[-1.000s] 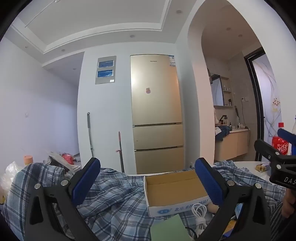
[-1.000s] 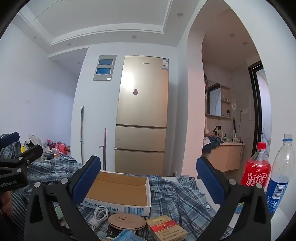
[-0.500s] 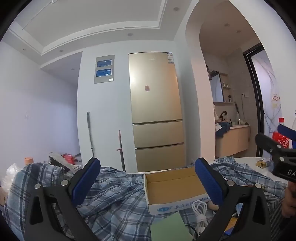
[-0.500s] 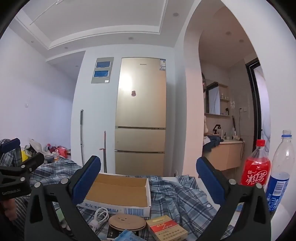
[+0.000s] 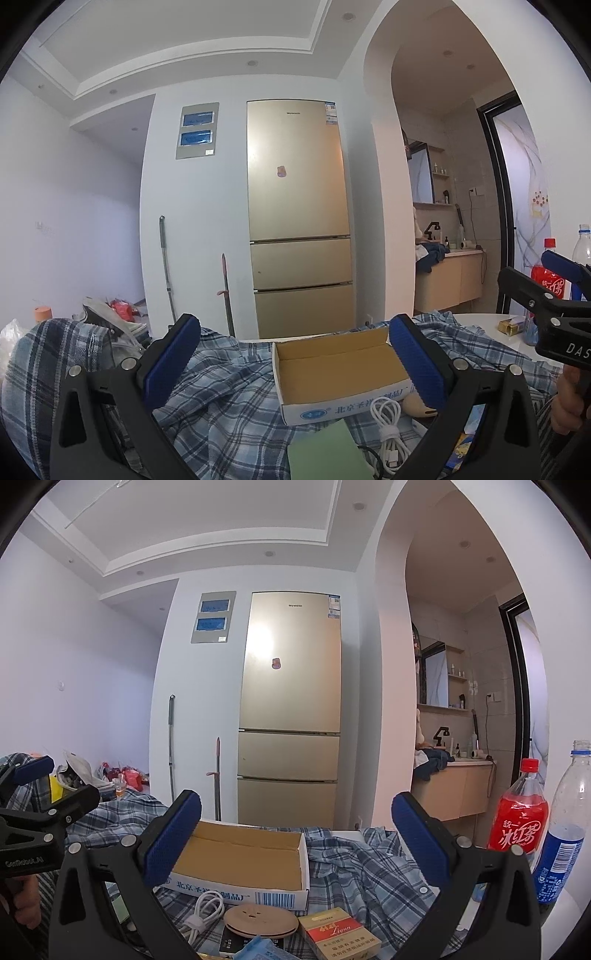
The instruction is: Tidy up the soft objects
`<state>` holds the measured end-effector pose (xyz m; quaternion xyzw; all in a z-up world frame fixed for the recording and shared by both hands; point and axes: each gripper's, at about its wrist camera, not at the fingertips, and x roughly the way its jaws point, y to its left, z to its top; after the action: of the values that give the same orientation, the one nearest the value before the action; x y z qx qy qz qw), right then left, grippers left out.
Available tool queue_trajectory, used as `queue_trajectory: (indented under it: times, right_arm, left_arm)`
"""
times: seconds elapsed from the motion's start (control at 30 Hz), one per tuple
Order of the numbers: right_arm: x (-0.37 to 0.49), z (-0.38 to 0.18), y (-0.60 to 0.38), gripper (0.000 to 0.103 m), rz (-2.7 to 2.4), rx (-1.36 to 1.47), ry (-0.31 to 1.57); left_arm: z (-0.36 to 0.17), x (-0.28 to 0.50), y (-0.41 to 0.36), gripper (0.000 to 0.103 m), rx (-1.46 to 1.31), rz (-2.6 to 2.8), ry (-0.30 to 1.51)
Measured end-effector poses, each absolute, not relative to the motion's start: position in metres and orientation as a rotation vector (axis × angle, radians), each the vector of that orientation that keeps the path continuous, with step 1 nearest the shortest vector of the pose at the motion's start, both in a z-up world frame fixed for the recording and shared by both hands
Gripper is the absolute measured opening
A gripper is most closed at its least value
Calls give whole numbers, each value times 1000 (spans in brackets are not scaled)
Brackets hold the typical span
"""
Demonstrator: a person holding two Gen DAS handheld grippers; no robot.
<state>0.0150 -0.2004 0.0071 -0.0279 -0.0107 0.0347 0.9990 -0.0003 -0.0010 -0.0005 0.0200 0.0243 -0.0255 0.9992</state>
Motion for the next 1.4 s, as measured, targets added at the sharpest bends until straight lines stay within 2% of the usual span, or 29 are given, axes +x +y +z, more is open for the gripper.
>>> queue_trajectory:
  times: [1.4]
  right_arm:
    - [10,5,-200,103,57,-48,-56]
  left_arm:
    - [-4,1,-2,103,35,-54,50]
